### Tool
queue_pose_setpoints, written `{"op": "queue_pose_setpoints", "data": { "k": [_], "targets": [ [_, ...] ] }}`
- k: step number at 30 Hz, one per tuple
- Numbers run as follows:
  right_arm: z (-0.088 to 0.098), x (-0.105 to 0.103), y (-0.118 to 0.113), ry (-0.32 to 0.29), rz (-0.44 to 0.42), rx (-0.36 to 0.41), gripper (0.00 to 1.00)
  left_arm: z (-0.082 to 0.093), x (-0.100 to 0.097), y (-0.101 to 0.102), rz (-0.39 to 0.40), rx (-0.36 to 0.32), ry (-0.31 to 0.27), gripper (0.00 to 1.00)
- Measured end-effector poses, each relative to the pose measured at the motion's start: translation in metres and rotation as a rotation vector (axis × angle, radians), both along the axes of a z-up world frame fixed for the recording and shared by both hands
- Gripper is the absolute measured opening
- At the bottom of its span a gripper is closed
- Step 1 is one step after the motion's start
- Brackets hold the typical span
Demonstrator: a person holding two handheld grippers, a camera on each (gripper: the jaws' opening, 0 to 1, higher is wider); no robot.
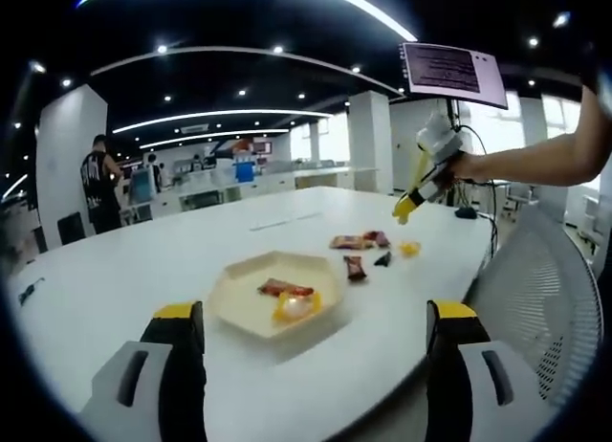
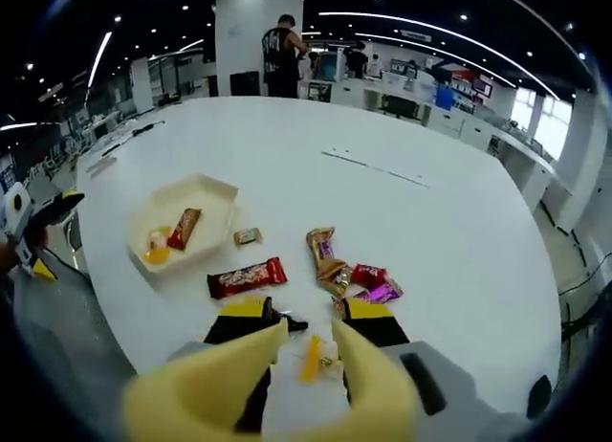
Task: Place the target food into the container with the food tongs after gripping and lifting it, then release it inside without dropping or visibly crushing the food.
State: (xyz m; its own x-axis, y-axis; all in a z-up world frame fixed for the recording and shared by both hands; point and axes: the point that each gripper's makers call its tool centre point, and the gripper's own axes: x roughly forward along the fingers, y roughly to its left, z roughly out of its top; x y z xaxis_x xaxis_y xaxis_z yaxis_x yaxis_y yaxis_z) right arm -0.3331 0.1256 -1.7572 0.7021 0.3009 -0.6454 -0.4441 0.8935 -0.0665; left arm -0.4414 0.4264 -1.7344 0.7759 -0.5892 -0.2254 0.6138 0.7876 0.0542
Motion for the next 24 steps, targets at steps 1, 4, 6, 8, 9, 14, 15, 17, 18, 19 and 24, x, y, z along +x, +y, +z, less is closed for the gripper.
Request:
{"op": "queue_pose_setpoints", "data": {
  "k": [1, 4, 6, 8, 9, 14, 15, 17, 18, 19, 24],
  "targets": [
    [-0.003, -0.001, -0.004, 0.005, -0.008, -0.004, 0.27, -0.001, 0.0, 0.0, 0.0, 0.005, 0.003, 0.92],
    [-0.008, -0.002, -0.012, 0.006, -0.018, -0.017, 0.28, 0.0, 0.0, 0.001, 0.0, 0.001, -0.001, 0.92],
    [-0.011, -0.004, -0.014, 0.003, -0.021, -0.022, 0.28, -0.001, 0.0, 0.001, 0.0, 0.003, 0.001, 0.92],
    [-0.014, -0.004, -0.016, 0.003, -0.025, -0.025, 0.28, -0.001, 0.0, 0.001, 0.0, 0.003, 0.001, 0.91],
    [-0.016, -0.004, -0.017, 0.003, -0.026, -0.024, 0.28, -0.001, 0.0, 0.001, 0.0, 0.005, 0.003, 0.91],
    [-0.028, -0.004, -0.019, 0.008, -0.04, -0.017, 0.29, -0.002, -0.001, 0.002, 0.001, 0.005, 0.004, 0.91],
    [-0.031, -0.004, -0.02, 0.011, -0.041, -0.02, 0.29, -0.002, 0.0, 0.002, 0.002, 0.006, 0.004, 0.91],
    [-0.04, -0.004, -0.024, 0.019, -0.048, -0.031, 0.29, -0.002, -0.001, 0.002, 0.003, 0.007, 0.004, 0.91],
    [-0.043, -0.005, -0.024, 0.024, -0.051, -0.03, 0.29, -0.002, -0.001, 0.003, 0.005, 0.008, 0.004, 0.91],
    [-0.046, -0.005, -0.025, 0.028, -0.055, -0.027, 0.29, -0.002, -0.001, 0.003, 0.005, 0.007, 0.004, 0.91],
    [-0.052, -0.006, -0.028, 0.03, -0.065, -0.031, 0.3, -0.002, -0.002, 0.003, 0.002, 0.01, 0.007, 0.9]
  ]
}}
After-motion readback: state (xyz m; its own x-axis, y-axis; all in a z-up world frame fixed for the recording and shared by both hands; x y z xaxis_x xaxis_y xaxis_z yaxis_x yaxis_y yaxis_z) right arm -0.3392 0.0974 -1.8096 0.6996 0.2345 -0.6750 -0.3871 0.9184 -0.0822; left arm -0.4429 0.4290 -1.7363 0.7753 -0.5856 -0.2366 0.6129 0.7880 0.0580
